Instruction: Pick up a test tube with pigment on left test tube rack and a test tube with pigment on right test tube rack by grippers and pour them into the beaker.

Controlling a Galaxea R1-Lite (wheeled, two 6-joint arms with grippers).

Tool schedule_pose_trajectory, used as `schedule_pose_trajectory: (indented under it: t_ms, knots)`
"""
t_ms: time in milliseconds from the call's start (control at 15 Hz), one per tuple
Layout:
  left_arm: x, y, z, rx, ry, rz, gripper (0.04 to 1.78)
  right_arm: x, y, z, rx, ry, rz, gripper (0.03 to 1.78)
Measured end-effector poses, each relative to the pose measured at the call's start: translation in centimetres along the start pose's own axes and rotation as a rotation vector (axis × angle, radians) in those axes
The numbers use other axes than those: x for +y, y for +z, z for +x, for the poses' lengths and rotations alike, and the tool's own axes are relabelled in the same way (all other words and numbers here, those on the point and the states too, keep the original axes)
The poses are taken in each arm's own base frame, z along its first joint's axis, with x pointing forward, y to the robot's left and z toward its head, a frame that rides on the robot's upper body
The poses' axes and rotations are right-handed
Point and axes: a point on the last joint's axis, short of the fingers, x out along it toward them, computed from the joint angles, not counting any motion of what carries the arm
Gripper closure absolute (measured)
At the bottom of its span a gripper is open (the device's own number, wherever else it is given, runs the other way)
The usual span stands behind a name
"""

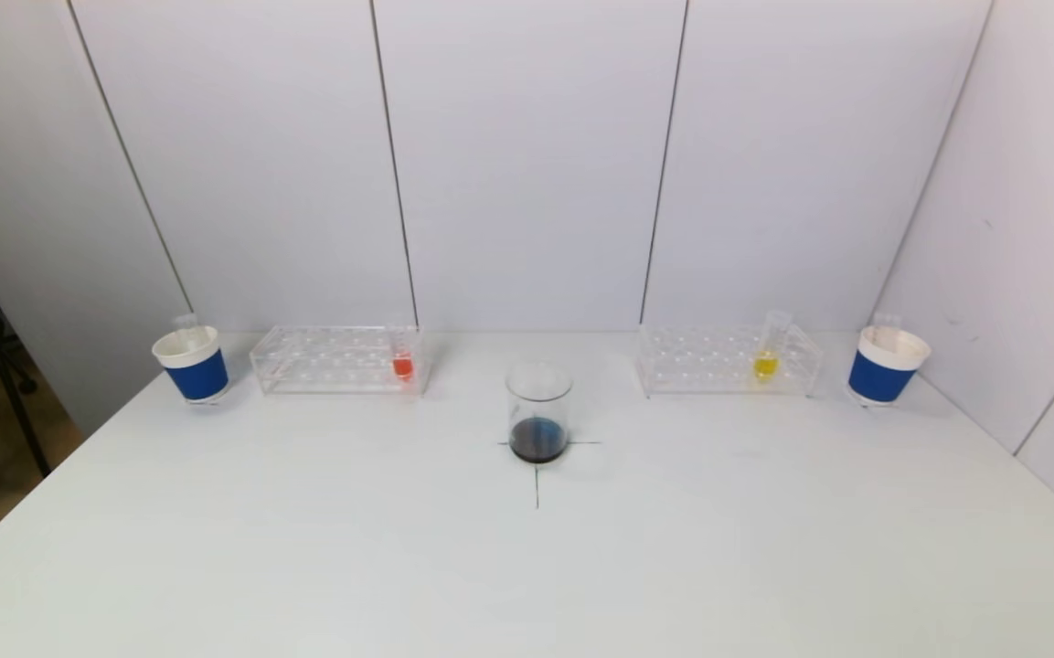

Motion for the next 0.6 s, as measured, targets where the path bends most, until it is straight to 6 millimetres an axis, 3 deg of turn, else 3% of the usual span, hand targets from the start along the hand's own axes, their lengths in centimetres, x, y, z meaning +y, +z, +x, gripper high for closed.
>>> schedule_pose_trajectory:
  t_ms: [600]
  knots:
    - [0.00, 0.00, 0.00, 0.000, 0.000, 0.000, 0.06, 0.00, -0.01, 0.00, 0.001, -0.002, 0.031, 0.04]
